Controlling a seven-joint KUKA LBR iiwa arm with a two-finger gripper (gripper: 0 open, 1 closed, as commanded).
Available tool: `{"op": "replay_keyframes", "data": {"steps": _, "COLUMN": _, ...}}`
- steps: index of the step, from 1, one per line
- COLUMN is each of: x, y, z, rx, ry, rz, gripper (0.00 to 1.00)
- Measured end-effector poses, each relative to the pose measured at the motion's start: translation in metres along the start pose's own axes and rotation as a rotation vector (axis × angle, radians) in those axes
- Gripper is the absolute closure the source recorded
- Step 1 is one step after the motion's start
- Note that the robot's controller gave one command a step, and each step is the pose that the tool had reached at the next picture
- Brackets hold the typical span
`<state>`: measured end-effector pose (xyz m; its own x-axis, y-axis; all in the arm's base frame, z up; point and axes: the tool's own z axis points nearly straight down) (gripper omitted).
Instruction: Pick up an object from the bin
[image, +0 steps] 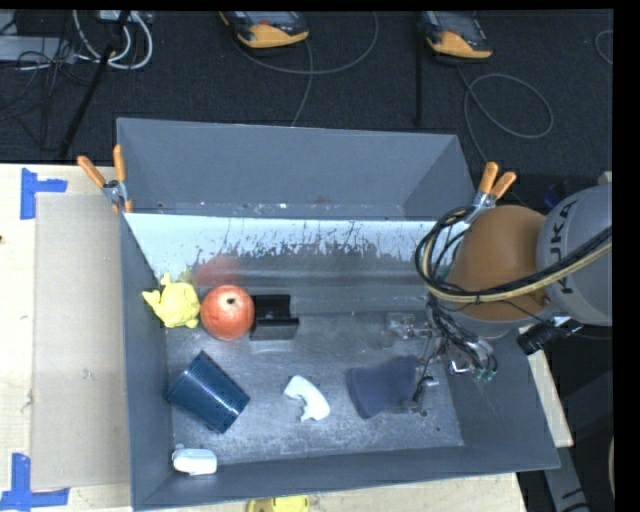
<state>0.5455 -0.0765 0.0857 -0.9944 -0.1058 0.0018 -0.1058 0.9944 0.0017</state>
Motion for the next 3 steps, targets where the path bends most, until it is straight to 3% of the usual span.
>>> {"op": "replay_keyframes", "data": {"steps": 1, "x": 0.0046, "y": 0.0072, "z": 0.0145, "rx": 0.003, "ry": -0.004, "rz": -0.297, "gripper": 1.00}}
{"op": "replay_keyframes", "data": {"steps": 3, "x": 0.0055, "y": 0.0075, "z": 0.0109, "rx": 0.002, "ry": -0.001, "rz": -0.297, "gripper": 1.00}}
